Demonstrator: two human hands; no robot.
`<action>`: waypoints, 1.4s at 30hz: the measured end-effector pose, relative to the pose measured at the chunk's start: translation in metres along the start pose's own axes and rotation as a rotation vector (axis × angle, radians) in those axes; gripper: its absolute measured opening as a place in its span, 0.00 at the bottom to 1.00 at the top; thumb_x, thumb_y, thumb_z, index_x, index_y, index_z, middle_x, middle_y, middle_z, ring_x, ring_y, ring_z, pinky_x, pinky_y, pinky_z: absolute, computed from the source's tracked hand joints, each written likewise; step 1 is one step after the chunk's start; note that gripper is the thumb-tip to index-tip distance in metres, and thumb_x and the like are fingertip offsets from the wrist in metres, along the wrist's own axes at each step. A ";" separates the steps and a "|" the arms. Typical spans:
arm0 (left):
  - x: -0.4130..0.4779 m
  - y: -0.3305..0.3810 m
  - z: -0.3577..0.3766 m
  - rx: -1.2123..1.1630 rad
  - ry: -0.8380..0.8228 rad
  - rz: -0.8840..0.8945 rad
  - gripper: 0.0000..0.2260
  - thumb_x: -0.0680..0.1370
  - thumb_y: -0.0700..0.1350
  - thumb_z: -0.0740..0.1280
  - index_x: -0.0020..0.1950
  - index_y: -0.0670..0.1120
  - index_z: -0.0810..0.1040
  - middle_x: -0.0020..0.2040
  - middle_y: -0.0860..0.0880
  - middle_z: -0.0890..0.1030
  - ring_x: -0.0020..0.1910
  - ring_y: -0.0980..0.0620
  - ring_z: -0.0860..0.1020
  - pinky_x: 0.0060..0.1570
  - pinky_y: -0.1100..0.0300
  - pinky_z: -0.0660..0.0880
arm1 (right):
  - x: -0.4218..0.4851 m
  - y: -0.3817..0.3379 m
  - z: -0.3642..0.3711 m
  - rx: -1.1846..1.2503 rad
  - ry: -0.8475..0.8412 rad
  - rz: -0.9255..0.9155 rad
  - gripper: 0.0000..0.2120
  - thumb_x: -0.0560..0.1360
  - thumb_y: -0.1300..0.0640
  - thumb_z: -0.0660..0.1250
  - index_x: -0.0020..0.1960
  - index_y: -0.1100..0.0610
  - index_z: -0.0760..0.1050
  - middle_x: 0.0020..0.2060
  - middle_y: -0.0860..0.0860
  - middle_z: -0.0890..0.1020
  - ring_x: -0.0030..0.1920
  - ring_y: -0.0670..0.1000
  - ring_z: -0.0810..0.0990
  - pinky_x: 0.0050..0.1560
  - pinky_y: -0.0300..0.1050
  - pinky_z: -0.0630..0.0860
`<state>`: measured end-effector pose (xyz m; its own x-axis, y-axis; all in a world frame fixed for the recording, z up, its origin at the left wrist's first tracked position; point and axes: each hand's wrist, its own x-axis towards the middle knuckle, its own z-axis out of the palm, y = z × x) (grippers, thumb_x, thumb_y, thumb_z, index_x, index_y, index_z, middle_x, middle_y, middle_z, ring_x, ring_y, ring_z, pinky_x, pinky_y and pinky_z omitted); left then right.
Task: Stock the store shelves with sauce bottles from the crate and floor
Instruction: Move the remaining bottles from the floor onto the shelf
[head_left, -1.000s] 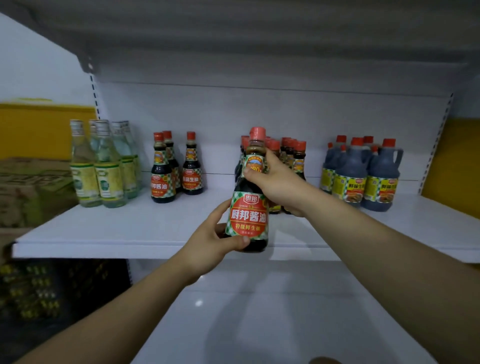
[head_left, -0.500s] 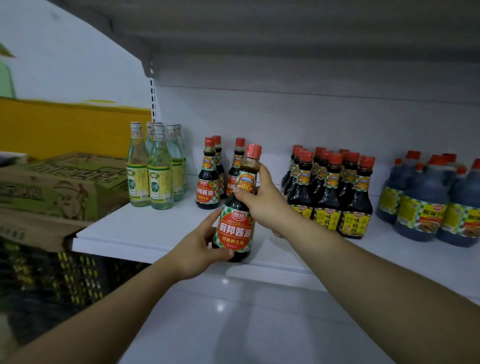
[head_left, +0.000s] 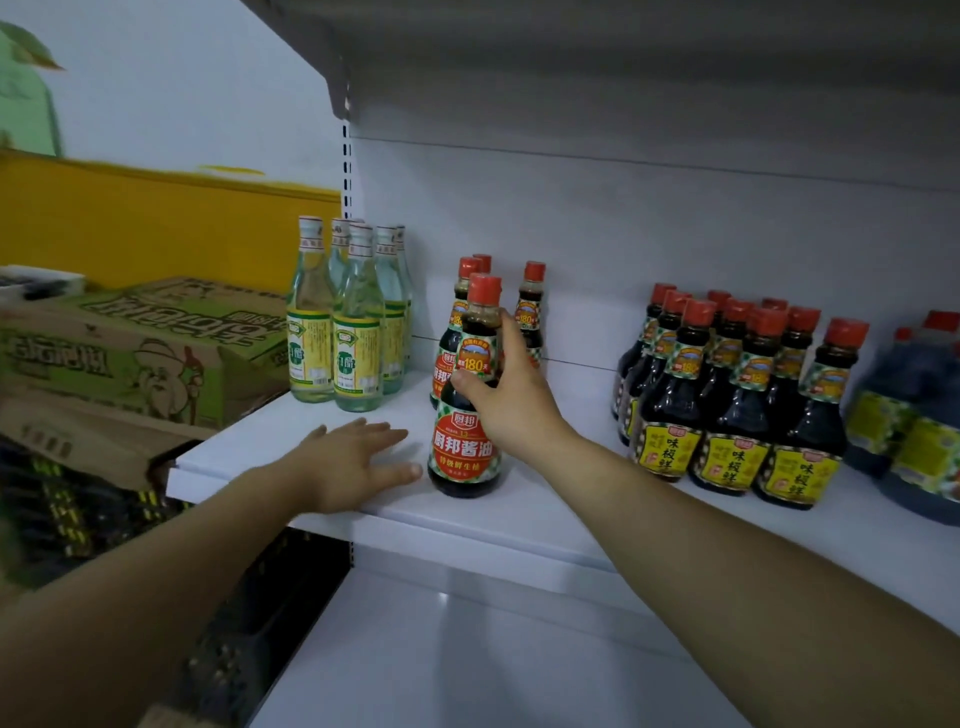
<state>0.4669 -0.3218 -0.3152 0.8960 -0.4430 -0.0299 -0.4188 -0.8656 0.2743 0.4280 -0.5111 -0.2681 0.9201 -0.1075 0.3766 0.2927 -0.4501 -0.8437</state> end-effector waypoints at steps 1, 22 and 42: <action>0.006 -0.008 -0.002 0.040 0.001 -0.041 0.52 0.57 0.83 0.40 0.76 0.59 0.55 0.78 0.54 0.54 0.78 0.52 0.49 0.73 0.42 0.46 | 0.004 0.002 0.003 -0.026 0.013 0.009 0.30 0.77 0.54 0.68 0.75 0.44 0.58 0.62 0.46 0.76 0.60 0.49 0.76 0.57 0.48 0.72; 0.028 -0.036 0.020 0.117 0.018 -0.123 0.35 0.73 0.73 0.50 0.77 0.61 0.52 0.79 0.55 0.49 0.78 0.51 0.46 0.72 0.37 0.42 | 0.078 0.025 0.040 -0.201 0.105 0.041 0.23 0.77 0.50 0.67 0.69 0.53 0.64 0.61 0.52 0.77 0.58 0.55 0.77 0.53 0.48 0.73; 0.025 -0.033 0.018 0.112 0.014 -0.130 0.34 0.74 0.72 0.50 0.77 0.60 0.53 0.79 0.55 0.49 0.78 0.51 0.46 0.72 0.38 0.42 | 0.094 0.033 0.051 -0.267 0.152 0.033 0.26 0.76 0.47 0.68 0.69 0.53 0.63 0.62 0.55 0.75 0.59 0.58 0.76 0.58 0.56 0.76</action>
<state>0.5003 -0.3089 -0.3418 0.9455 -0.3226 -0.0446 -0.3120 -0.9366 0.1598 0.5379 -0.4905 -0.2802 0.8727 -0.2479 0.4206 0.1663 -0.6591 -0.7334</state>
